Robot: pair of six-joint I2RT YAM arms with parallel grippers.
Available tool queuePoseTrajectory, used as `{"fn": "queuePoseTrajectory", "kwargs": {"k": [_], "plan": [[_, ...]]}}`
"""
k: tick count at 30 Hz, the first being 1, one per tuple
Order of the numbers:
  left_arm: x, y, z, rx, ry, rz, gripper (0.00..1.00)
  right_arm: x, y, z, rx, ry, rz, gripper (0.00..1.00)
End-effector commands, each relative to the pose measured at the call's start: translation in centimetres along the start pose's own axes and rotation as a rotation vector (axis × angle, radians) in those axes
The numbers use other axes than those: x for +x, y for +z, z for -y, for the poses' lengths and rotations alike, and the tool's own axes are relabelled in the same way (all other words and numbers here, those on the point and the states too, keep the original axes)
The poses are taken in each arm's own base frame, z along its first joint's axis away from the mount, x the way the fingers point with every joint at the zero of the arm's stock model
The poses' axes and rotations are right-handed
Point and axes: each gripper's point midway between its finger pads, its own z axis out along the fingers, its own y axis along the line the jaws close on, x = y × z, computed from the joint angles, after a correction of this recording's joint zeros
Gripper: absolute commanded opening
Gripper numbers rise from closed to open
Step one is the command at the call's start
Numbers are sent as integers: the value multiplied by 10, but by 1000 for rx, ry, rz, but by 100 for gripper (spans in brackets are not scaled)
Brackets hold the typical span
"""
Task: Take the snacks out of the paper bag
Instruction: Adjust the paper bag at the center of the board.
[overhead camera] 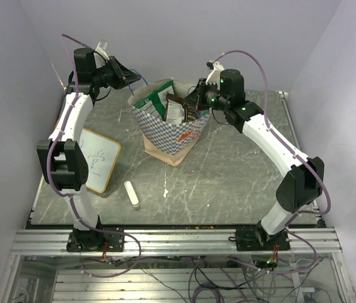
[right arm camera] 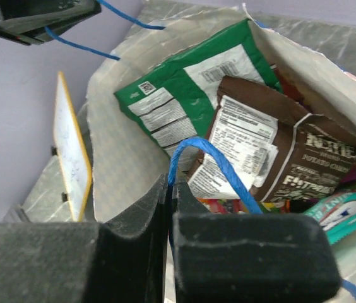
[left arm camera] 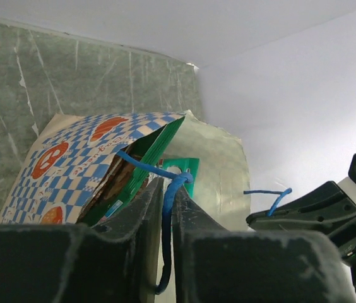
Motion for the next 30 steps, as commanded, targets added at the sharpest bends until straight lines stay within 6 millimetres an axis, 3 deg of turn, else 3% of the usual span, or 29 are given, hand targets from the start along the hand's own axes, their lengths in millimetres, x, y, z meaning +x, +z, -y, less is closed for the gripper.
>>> {"fn": "queuePoseTrajectory", "kwargs": {"k": [1,8,16,23,26,30], "plan": [[-1,-11,36,107,142,-27,24,-31,-18,4,92,-54,84,0],[5,-13,41,154,214,-59,38,-45,-37,17,172,-39,111,0],[6,-22,49,183,323,-51,51,-48,-40,17,169,-36,112,0],[6,-16,47,152,390,-67,54,-51,-42,15,167,-41,119,0],[10,-11,45,137,408,-90,47,-52,-43,16,170,-41,120,0],[10,-12,54,151,393,-83,19,-49,-46,14,166,-40,113,0]]}}
